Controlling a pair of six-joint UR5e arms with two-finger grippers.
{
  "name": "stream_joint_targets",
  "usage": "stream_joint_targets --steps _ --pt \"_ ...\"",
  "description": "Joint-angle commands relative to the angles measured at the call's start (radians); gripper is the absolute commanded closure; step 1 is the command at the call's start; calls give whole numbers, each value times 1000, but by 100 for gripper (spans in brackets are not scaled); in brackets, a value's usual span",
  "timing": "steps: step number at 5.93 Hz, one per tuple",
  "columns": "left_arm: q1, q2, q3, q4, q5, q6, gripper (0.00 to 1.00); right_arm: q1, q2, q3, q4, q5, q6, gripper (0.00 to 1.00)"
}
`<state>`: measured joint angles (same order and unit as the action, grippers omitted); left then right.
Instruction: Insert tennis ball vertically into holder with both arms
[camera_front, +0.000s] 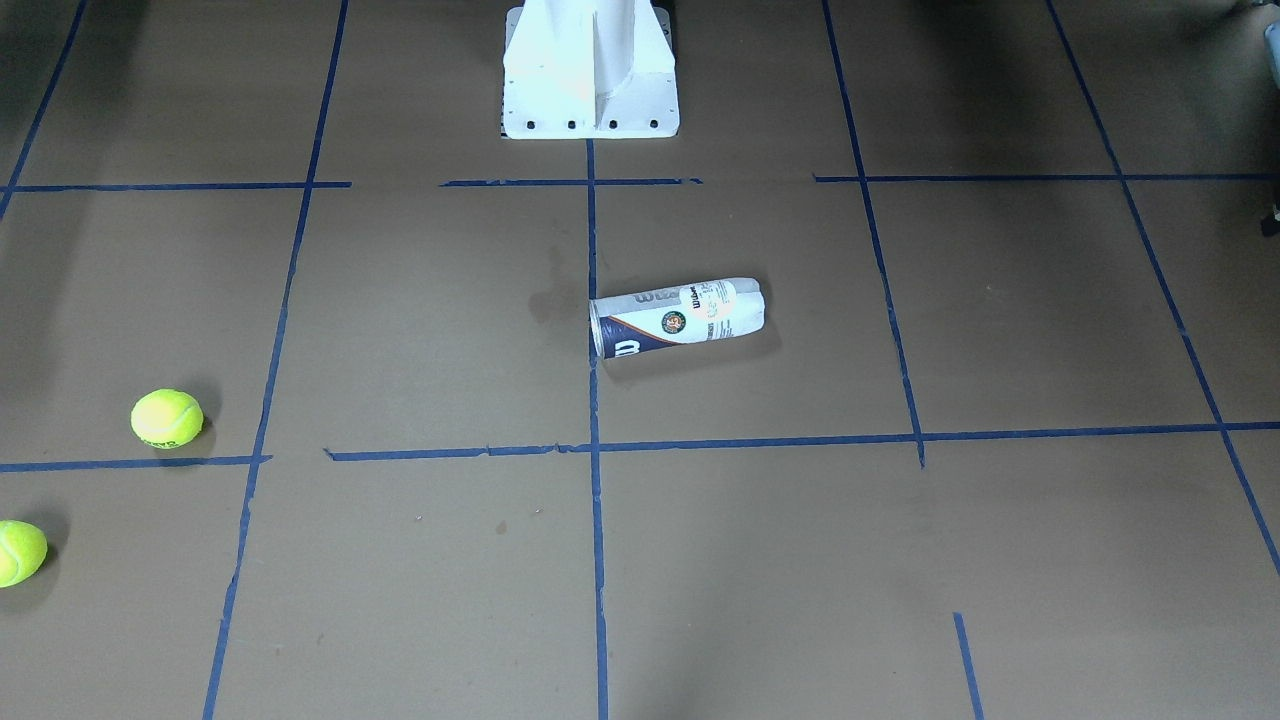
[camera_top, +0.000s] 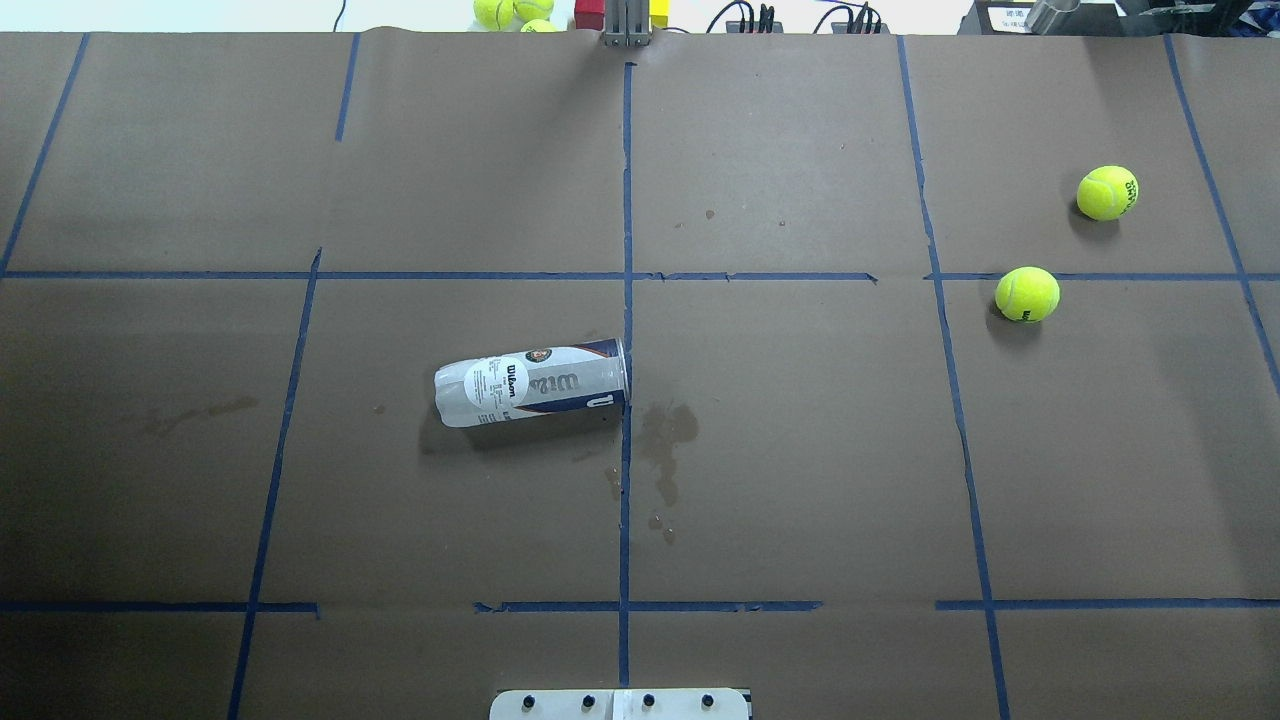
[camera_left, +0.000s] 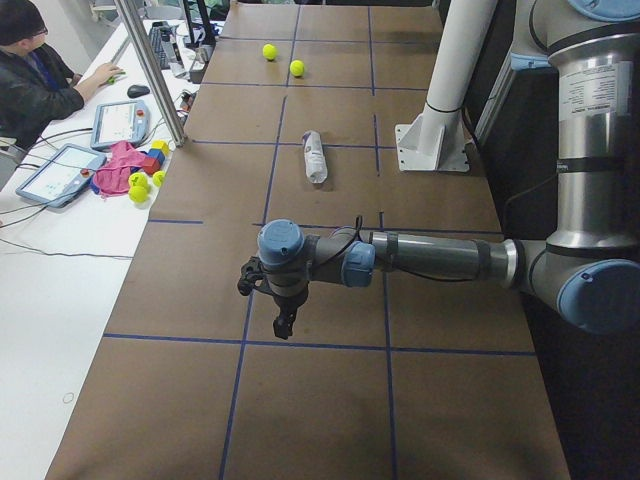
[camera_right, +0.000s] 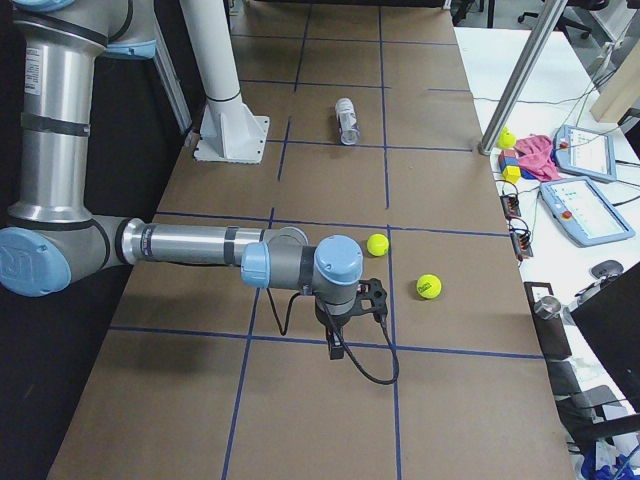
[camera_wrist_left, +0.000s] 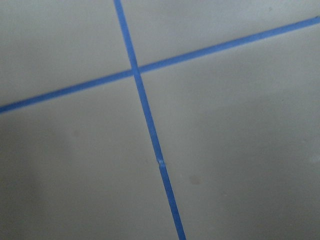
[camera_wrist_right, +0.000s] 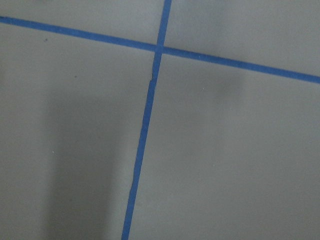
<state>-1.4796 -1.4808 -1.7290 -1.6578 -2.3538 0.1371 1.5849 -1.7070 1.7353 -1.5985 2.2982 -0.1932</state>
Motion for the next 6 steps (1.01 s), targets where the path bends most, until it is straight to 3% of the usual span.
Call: stream_joint_targets --steps 1,4,5,6 --pt "-7 -67 -4 -141 -1 -10 0 0 82 -3 21 0 3 0" --pt "-5 -143 -44 -210 -6 -98 0 1 90 1 61 30 31 0" --pt "30 -180 -56 -308 1 -146 0 1 90 7 61 39 31 0" --pt "91 -196 -57 -492 1 -145 0 1 89 9 61 46 31 0"
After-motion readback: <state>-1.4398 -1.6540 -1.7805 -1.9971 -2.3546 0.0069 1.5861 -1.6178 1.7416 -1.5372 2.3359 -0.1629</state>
